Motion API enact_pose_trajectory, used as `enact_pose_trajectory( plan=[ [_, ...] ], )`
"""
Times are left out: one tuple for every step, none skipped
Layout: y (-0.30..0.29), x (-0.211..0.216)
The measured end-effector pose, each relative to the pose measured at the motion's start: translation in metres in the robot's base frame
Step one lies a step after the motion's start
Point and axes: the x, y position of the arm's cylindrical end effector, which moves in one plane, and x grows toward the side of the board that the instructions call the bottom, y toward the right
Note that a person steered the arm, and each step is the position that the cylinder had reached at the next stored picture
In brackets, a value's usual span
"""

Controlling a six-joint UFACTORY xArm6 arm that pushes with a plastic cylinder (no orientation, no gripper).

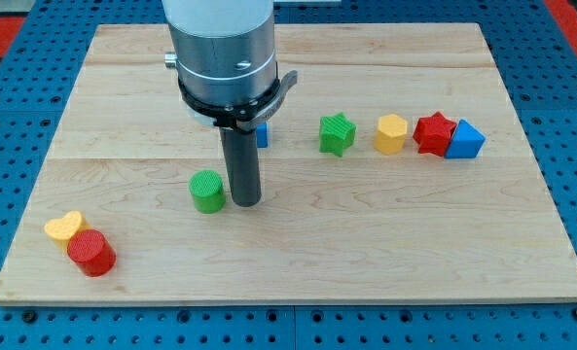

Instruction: Slide the blue cube down a bit

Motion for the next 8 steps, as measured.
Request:
enact_pose_trajectory(
  plan=[
    [0.002,-0.038],
    [0.011,-0.041],
    [0.039,-0.041],
    [0.050,-0.044],
    [0.058,-0.052],
    [0.059,-0.070],
    [0.059,-0.101],
    [0.045,-0.128]
  ],
)
